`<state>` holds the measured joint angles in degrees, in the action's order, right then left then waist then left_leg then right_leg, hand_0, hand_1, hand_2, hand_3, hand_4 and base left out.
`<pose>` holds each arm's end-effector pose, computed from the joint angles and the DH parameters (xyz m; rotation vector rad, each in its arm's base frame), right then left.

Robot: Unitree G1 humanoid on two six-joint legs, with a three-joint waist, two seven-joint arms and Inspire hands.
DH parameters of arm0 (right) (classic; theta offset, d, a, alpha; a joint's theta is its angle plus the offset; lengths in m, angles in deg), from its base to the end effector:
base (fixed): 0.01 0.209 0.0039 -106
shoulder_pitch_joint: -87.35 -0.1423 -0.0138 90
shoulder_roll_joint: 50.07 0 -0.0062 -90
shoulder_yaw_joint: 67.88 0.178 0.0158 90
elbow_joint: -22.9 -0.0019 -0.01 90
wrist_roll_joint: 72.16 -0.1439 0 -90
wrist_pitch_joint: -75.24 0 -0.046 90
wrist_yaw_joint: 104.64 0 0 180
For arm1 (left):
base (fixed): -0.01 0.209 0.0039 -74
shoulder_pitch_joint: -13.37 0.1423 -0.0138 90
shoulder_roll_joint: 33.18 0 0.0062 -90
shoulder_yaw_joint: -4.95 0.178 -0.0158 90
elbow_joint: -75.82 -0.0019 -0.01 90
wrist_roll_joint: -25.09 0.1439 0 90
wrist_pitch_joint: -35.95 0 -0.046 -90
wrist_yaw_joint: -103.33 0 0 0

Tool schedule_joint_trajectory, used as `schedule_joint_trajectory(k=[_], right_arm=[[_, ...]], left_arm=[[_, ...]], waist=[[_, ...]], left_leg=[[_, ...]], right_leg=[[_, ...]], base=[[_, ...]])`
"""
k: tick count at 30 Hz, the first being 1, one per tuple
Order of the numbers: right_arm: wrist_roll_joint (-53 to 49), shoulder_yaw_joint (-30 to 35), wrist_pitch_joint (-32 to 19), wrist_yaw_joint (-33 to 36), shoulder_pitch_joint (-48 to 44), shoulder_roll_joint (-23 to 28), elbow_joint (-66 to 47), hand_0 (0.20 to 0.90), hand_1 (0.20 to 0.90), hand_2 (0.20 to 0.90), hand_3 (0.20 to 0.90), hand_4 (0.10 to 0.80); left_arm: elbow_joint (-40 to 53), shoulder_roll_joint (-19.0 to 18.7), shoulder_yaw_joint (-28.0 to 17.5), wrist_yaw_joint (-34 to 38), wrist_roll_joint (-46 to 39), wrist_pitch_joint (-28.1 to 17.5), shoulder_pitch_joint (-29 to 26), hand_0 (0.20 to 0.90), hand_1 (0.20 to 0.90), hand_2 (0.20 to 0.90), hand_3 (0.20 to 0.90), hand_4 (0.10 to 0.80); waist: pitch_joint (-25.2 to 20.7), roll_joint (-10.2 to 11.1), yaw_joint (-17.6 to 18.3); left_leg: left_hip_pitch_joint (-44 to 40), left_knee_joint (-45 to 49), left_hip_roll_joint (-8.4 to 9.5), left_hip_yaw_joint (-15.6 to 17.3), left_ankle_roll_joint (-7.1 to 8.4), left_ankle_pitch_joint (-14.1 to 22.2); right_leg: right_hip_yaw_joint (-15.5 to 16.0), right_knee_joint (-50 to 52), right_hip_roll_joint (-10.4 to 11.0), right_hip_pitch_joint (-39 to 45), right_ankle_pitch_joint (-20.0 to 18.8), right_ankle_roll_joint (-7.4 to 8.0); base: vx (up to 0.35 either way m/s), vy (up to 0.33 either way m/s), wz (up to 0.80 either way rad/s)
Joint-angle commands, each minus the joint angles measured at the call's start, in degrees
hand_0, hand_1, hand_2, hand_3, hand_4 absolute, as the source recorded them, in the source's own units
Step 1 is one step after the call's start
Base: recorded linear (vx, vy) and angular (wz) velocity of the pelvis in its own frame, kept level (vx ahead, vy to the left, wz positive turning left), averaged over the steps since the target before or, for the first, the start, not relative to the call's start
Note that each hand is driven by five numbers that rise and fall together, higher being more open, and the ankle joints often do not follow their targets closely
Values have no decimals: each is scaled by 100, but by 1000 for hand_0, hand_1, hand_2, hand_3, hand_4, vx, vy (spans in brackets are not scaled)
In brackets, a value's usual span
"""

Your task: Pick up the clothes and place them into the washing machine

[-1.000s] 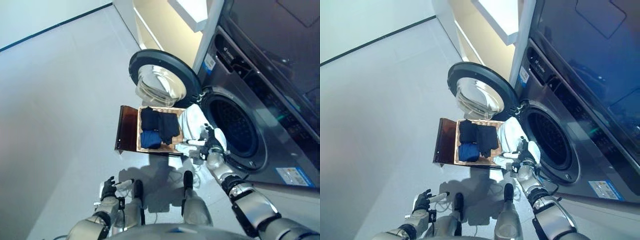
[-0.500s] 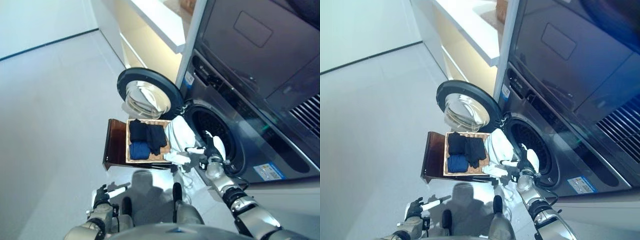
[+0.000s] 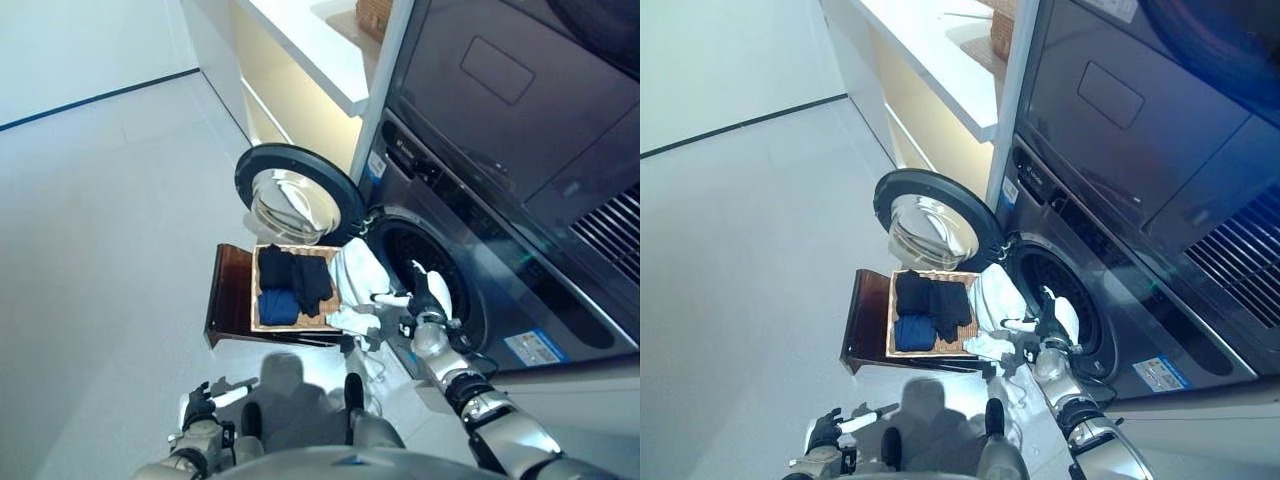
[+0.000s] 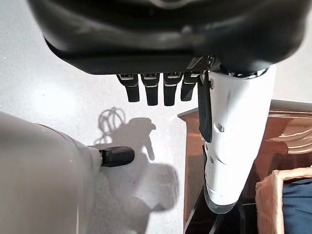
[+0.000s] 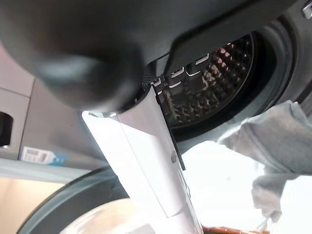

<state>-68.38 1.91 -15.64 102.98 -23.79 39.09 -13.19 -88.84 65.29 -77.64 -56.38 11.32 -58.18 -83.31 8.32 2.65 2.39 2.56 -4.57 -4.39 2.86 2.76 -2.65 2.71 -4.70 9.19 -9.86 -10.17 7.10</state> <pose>0.2360 -0.1785 -0.0371 -0.6607 0.4375 -0.2191 0.1062 0.1867 -0.1155 0.2062 1.1041 0.4177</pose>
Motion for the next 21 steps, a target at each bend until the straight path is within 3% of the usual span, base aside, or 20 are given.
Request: schedule_joint_trajectory(k=[1,21], right_arm=[[11,-21,-203,157,-1243,202,242,900,900,900,900,800],[-229,-301,-79,-56,-2154,320,1136,900,900,900,900,800]], left_arm=[[-103,-183,32,69,-220,-223,-486,900,900,900,900,800],[45,-150,135,16,-864,-460,-674,900,900,900,900,800]], waist=[[394,-130,-125],[899,-455,-385]], left_leg=[[-14,-43,-222,-388,284,236],[646,-43,-45,-755,346,-61]], right_leg=[[128,660,529,-58,542,367],[387,677,660,-363,480,324]], base=[[5,-41,12],[-8,-16,13]])
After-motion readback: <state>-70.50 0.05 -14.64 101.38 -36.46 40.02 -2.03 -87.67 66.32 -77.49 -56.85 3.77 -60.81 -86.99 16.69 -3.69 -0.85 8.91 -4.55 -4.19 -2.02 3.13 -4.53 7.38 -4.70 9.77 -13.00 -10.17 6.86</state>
